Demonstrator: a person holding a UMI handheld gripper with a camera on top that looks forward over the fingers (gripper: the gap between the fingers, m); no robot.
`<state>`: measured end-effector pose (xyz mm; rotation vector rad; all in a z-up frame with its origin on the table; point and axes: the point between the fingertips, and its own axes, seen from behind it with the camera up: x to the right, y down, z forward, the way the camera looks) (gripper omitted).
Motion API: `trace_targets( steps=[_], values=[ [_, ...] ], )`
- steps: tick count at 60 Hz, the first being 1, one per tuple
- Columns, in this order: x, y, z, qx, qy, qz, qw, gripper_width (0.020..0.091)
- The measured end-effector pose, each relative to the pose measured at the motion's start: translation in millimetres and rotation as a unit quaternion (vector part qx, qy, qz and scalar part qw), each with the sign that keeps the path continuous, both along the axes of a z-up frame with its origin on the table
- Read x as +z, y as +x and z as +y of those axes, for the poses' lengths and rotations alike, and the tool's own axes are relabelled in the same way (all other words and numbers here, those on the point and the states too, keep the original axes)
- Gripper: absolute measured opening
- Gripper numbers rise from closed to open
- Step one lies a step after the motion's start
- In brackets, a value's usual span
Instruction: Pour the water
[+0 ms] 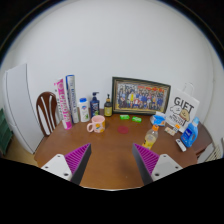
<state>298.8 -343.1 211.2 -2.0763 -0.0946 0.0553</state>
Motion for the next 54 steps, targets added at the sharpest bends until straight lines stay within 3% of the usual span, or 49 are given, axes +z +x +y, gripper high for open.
trace_targets(
  steps=[13,26,35,45,49,54],
  values=[
    [-50,55,19,-0.051,-0.022,-0.005,0.998,0.0852],
    [-119,141,68,-0.078,-0.024,-0.005,0.997,0.0857],
    [-160,185,128,-0.076,-0.008,0.011,0.997,0.0853],
    [-195,190,194,-0.045,0.011,0.034,0.998,0.0851],
    [-209,188,214,-0.031,0.014,0.031,0.999,0.0804],
    [-225,190,230,-0.036,0.009,0.043,0.998,0.0664]
  ],
)
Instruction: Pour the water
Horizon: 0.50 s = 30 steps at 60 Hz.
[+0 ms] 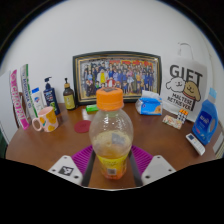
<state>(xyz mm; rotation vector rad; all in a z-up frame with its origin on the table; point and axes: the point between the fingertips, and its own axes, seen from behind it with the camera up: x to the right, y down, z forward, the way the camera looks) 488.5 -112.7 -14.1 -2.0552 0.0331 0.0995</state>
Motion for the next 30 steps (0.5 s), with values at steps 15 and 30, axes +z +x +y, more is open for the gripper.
trace_targets(
  steps=[15,30],
  values=[
    [2,2,12,-0.015,0.013,-0.006,1.000,0.0305],
    [41,-3,39,-0.023,0.014,-0.141,0.990,0.0265]
  ],
)
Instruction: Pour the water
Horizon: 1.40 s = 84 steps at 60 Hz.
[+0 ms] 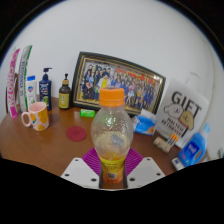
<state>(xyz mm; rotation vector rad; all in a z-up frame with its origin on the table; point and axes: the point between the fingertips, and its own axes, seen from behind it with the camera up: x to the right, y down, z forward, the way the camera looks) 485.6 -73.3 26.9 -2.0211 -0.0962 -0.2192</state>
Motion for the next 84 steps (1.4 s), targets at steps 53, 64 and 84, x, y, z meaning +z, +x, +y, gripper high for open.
trace_targets(
  steps=[53,64,84],
  values=[
    [84,-189,169,0.179,-0.025,-0.763,0.620,0.0263],
    [93,-182,165,0.169,-0.021,-0.689,0.705,0.0261],
    [121,-156,146,0.112,0.039,-0.231,0.966,0.0262]
  ],
)
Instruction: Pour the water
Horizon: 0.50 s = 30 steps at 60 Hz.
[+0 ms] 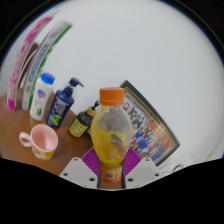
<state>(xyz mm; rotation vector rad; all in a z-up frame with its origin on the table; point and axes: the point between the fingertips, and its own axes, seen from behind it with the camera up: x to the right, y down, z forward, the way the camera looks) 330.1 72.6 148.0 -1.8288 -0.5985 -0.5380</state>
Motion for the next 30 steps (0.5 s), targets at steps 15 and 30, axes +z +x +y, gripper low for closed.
trace_targets(
  steps=[15,30],
  values=[
    [-69,15,8,-0.007,-0.052,0.282,0.958,0.0262],
    [-135,1,21,0.017,-0.087,0.350,0.933,0.0266]
  ],
)
